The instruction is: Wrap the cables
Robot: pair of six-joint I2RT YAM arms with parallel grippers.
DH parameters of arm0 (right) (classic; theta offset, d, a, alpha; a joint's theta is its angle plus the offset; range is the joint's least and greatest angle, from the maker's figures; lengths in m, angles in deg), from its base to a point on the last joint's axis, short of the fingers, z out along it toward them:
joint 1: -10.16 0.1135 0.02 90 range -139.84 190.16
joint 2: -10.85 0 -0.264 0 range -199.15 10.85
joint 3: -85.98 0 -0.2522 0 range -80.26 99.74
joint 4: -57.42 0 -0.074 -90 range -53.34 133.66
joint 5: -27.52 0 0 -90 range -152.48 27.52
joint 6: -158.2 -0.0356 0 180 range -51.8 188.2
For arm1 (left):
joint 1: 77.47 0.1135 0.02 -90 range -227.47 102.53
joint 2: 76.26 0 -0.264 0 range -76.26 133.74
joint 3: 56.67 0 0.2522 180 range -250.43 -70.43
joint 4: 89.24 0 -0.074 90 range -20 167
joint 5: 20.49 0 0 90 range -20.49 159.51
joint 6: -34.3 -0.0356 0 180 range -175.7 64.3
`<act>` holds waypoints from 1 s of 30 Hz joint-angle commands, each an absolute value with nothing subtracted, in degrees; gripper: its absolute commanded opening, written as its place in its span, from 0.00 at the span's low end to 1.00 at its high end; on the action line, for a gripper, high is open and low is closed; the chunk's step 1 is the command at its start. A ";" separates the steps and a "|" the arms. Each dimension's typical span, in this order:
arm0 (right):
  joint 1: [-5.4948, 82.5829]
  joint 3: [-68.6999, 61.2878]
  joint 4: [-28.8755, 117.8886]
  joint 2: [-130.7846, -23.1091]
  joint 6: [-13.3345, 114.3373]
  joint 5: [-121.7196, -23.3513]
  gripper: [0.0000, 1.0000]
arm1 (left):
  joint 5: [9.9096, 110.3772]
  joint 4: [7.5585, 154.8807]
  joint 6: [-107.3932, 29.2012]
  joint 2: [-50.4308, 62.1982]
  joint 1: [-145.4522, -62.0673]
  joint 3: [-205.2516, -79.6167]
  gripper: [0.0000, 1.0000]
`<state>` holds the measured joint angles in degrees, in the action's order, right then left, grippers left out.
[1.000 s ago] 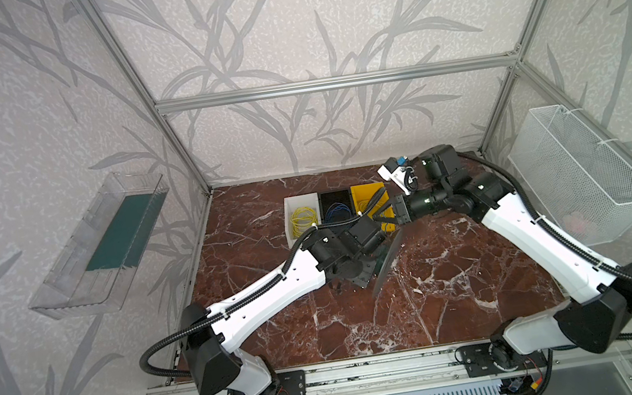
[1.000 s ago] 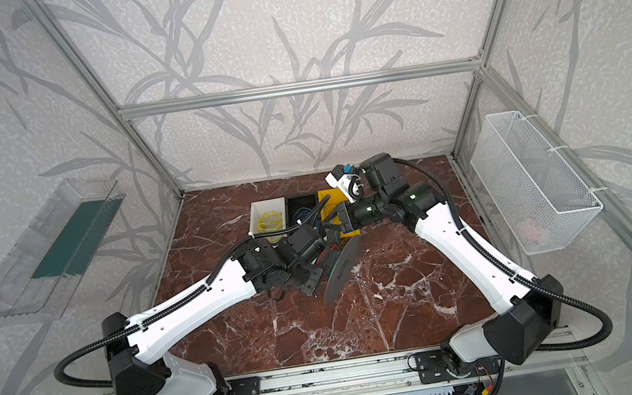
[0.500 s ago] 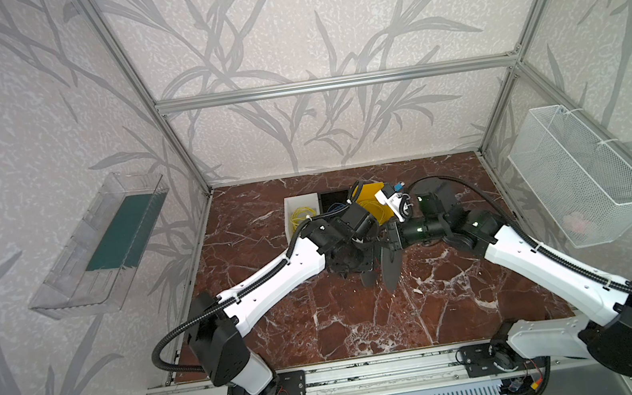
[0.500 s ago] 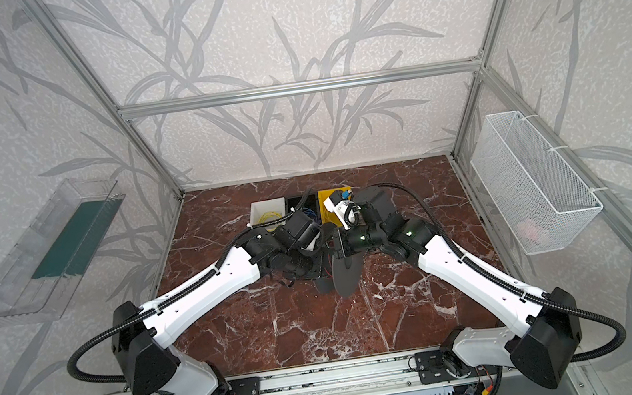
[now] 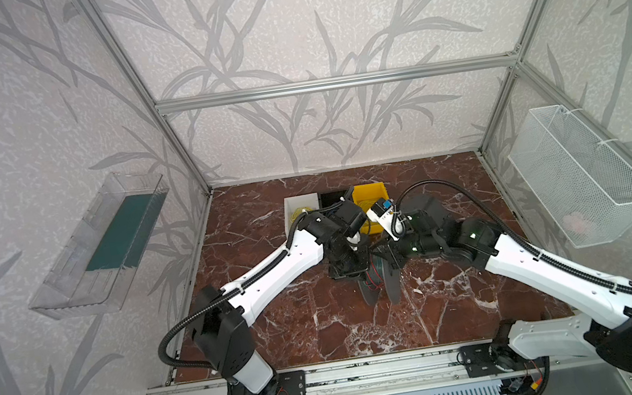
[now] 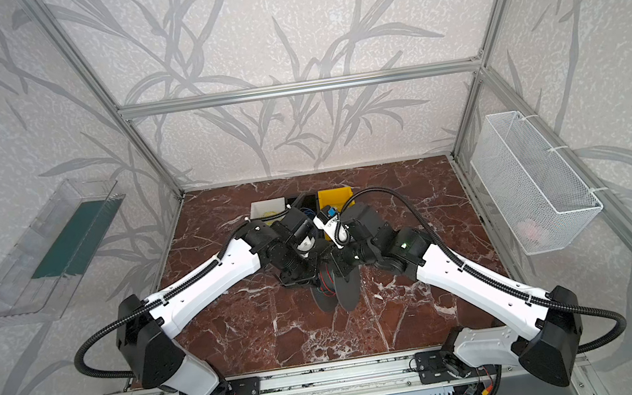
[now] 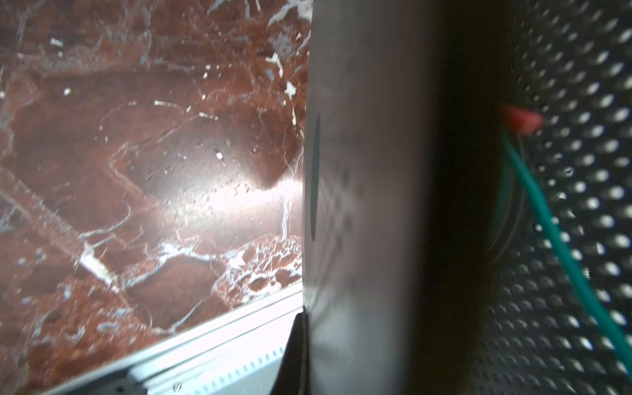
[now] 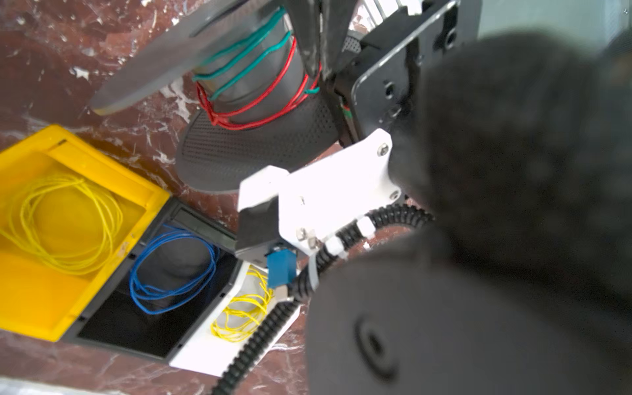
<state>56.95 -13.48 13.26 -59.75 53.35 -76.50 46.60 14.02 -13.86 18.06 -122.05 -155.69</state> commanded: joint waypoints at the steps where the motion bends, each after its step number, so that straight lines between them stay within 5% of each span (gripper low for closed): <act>1: 62.22 -13.77 2.75 -57.59 59.22 -82.31 0.00 | 52.32 11.91 -9.41 20.16 -118.02 -158.12 0.00; 8: 72.15 -15.31 1.41 -59.31 67.56 -72.22 0.00 | 51.21 13.07 -2.86 20.50 -117.33 -158.13 0.00; 21: 78.60 -14.50 0.49 -55.60 74.66 -74.61 0.00 | 46.23 18.15 4.31 24.29 -116.24 -160.36 0.00; 26: 81.47 -18.98 0.49 -55.33 66.03 -61.93 0.00 | 48.78 22.70 10.39 20.26 -115.71 -156.05 0.00; 30: 86.25 -23.85 5.83 -55.19 57.76 -47.89 0.00 | 46.16 44.07 23.21 15.06 -115.75 -144.50 0.00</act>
<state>79.48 -21.93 12.11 -58.12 67.25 -47.02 34.29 18.89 7.06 16.29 -121.17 -148.12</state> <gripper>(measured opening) 0.048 0.060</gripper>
